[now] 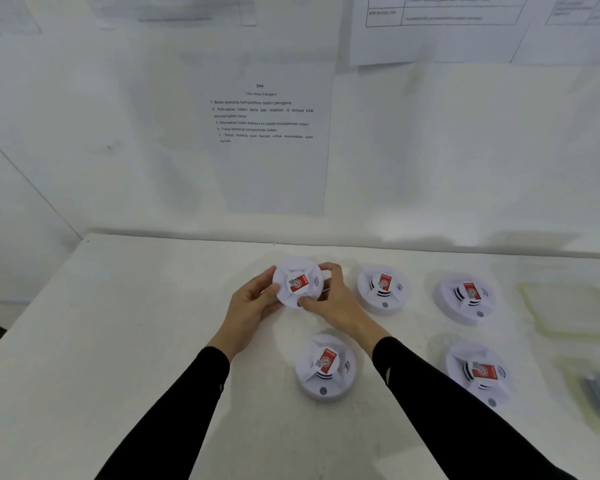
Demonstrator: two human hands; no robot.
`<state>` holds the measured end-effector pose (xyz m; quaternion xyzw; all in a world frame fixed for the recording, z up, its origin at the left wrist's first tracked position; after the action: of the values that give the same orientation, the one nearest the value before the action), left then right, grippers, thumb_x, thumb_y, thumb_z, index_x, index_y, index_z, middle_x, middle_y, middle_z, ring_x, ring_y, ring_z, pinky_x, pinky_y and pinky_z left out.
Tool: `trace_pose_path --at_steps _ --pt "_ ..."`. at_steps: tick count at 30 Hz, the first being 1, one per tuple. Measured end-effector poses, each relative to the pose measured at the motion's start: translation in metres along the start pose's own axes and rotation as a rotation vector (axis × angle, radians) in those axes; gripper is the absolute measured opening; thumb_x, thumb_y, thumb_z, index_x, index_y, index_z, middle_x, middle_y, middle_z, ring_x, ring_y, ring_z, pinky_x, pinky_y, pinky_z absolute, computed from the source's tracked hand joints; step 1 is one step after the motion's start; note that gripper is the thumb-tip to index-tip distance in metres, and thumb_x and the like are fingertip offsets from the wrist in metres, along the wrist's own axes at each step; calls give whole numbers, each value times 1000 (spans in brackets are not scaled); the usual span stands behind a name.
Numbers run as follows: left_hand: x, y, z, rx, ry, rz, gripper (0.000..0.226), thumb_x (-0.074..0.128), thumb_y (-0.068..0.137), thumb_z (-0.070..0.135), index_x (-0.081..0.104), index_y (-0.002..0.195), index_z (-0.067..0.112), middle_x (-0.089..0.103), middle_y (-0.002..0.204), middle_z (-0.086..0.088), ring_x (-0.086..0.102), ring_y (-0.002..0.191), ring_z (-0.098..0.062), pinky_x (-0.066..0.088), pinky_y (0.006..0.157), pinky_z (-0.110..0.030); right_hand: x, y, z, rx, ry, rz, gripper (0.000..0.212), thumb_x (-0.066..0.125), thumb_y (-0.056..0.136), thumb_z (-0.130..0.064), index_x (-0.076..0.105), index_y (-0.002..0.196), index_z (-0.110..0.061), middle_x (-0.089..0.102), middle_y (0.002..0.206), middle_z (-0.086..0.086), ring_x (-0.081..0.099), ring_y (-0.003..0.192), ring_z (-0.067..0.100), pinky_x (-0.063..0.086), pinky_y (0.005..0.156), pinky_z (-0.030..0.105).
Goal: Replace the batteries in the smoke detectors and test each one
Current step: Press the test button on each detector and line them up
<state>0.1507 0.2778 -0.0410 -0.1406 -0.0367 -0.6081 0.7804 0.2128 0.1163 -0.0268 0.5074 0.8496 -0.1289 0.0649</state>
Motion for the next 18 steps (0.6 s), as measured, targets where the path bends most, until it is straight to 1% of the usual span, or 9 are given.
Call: trace_pose_path --at_steps 3,7,13,18 --pt "-2 1 -2 12 5 -1 38 61 97 10 60 133 18 68 129 -2 65 118 -20 56 93 -32 -1 1 2 -7 -25 -6 64 76 79 -15 30 124 -25 60 96 6 59 73 13 51 62 17" --pt "-3 0 -5 28 8 -4 41 61 96 10 58 137 15 67 131 -3 64 121 -22 53 99 -37 0 2 5 -2 -21 -14 66 76 78 -16 30 125 -25 60 94 6 59 73 14 52 64 21" --pt "-1 -2 -3 43 -1 -22 41 61 97 10 58 137 15 66 131 -3 64 120 -21 54 98 -36 1 0 4 1 7 -18 66 75 80 -13 30 127 -24 59 95 4 59 73 11 51 62 16" --pt "0 -4 -3 45 1 -15 41 61 97 11 58 137 16 67 131 -3 64 120 -21 54 98 -35 1 0 6 7 14 -15 66 77 79 -16 31 125 -28 60 101 7 61 81 15 53 67 18"
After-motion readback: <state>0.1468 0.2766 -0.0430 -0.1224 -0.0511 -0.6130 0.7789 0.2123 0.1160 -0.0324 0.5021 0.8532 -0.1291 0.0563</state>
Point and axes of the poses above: each hand's wrist, its own y-axis towards the middle knuckle, its own x-axis out of the palm, z = x × y, the point moved 7 cm from there along y, towards the middle knuckle
